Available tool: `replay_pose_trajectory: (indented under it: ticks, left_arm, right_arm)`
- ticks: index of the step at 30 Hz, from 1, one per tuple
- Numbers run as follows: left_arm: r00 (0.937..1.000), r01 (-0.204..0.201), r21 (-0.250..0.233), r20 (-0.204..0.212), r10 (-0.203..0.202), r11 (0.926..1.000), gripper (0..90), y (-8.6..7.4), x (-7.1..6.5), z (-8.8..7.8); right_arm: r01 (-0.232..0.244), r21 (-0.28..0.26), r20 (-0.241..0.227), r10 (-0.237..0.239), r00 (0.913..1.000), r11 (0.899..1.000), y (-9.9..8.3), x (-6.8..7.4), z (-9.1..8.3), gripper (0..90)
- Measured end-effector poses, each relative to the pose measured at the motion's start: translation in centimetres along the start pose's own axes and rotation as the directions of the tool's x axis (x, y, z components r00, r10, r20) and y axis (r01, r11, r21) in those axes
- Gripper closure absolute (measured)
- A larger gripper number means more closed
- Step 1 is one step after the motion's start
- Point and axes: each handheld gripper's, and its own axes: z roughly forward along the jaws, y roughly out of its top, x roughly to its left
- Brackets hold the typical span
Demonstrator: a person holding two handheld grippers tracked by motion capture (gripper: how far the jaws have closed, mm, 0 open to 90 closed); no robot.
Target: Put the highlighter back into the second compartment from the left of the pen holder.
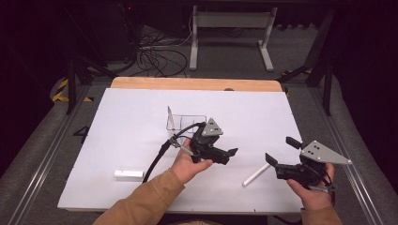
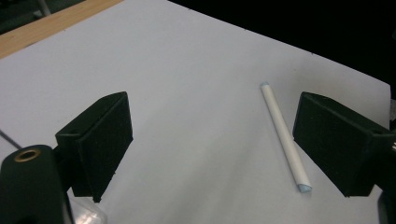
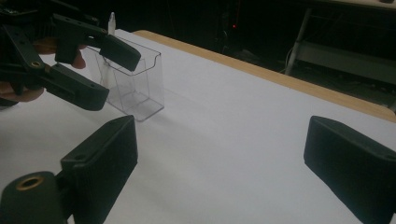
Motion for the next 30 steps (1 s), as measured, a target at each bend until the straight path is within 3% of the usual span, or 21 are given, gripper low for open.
replay_pose_trajectory:
  ticks: [30]
  left_arm:
    - [0.9984, -0.007, 0.081, 0.057, 0.002, 0.9967, 13.9, -0.5, -2.2, 2.6]
  right_arm:
    - [0.001, 0.014, -0.004, -0.001, 1.0000, 1.000, -0.1, 0.1, 0.1, 10.3]
